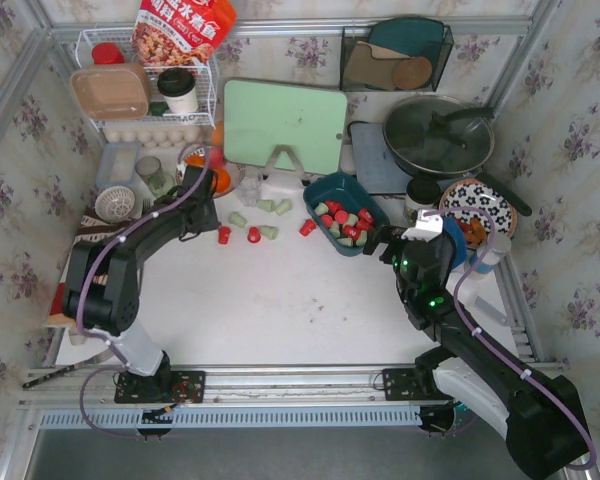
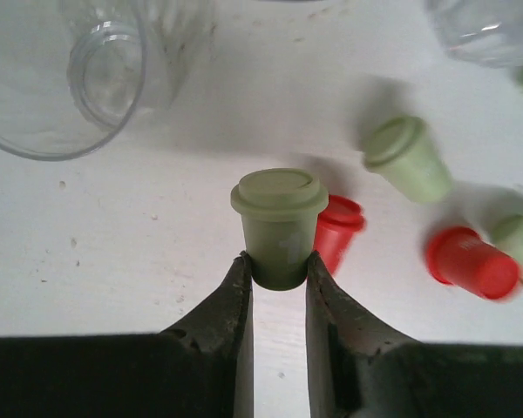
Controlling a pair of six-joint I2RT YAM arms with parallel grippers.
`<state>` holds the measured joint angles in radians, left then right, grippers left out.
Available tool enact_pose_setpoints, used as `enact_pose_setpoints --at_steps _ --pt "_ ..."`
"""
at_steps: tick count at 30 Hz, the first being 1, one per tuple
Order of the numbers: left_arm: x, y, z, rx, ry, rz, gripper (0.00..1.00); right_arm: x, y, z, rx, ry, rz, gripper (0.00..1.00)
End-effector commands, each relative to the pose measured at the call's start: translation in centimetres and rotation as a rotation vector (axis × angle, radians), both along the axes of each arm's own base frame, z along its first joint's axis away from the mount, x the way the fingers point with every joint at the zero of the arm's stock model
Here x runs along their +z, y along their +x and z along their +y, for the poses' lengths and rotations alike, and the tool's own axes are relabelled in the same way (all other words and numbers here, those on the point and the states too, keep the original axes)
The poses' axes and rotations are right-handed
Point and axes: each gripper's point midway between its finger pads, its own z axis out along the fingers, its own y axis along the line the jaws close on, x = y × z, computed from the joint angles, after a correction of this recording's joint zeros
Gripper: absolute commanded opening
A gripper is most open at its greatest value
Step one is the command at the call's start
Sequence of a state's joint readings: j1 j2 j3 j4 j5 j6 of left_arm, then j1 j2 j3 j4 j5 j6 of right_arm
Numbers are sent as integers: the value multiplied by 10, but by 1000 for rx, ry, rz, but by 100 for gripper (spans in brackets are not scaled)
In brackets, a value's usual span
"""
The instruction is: Mix the coffee capsules in the storage basket
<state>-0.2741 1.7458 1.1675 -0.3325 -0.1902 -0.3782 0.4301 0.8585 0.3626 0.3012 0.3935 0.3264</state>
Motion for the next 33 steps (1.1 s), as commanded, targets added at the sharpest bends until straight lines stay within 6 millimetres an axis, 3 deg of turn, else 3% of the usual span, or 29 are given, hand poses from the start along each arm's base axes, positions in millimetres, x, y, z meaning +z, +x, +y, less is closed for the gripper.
enact_pose_setpoints --at_steps 1,8,11,15,19,20,24,33 --pt "44 6 -24 -77 -49 -150 10 10 3 1 -4 17 -39 100" --pt "108 4 -127 -385 -107 -340 9 8 3 -1 -15 15 -38 100" --pt "125 7 -176 -516 -140 -423 10 8 3 -2 -18 15 -36 100" --pt "133 15 -227 -603 -211 -451 9 9 3 -3 -26 17 -39 100" --pt "127 28 -264 -654 -250 -461 10 12 2 -3 -24 21 -46 100" --pt "116 31 -272 -664 -250 -447 10 12 2 -4 -25 22 -49 100" --pt "105 47 -298 -689 -258 -445 10 14 2 -4 -27 22 -52 100" --pt "53 72 -315 -641 -208 -296 10 9 4 0 -14 14 -30 100"
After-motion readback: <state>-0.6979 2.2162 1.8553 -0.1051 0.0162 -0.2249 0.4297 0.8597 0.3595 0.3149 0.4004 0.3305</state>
